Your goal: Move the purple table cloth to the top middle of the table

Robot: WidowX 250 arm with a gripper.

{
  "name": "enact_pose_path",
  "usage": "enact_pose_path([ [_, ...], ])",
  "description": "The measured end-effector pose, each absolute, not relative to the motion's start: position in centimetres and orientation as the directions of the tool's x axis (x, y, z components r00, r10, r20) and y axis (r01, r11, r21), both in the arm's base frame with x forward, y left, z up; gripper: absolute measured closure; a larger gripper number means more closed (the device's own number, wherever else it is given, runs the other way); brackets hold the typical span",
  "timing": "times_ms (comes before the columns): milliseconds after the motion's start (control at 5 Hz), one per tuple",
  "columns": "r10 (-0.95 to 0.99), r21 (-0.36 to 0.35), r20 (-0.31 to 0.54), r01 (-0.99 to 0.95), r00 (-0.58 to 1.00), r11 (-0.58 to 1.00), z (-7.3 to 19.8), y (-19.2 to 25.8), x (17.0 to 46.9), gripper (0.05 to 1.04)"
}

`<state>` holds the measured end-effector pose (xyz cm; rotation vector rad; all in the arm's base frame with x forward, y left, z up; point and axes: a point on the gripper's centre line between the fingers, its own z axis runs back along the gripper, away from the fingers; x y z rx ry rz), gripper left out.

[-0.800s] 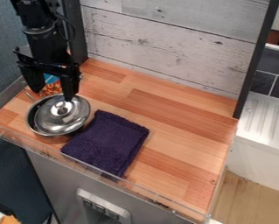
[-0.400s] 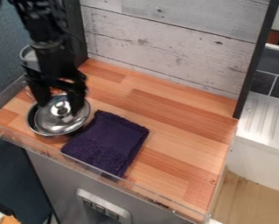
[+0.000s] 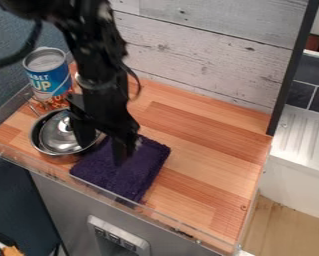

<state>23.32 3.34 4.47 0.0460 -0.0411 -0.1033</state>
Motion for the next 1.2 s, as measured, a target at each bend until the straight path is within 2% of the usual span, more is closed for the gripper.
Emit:
enact_pose_path([
  [200, -0.093, 0.096, -0.008, 0.094, 0.996, 0.991, 1.7, 2.5, 23.6, 0.083],
  [400, -0.077, 0.115, -0.049, 0.082, 0.996, 0.990, -0.6, 2.8, 23.9, 0.083],
  [600, -0.083, 0.131, -0.053, 0.089, 0.995, 0.987, -1.0, 3.2, 24.5, 0.083],
  [800, -0.061, 0.103, -0.048, 0.066, 0.997, 0.993, -1.3, 3.1, 25.6, 0.083],
  [1000, -0.044, 0.046, -0.042, 0.046, 0.998, 0.998, -1.1, 2.6, 27.8, 0.083],
  [1200, -0.024, 0.023, -0.028, 0.025, 0.999, 0.999, -1.0, 2.4, 31.0, 0.083],
])
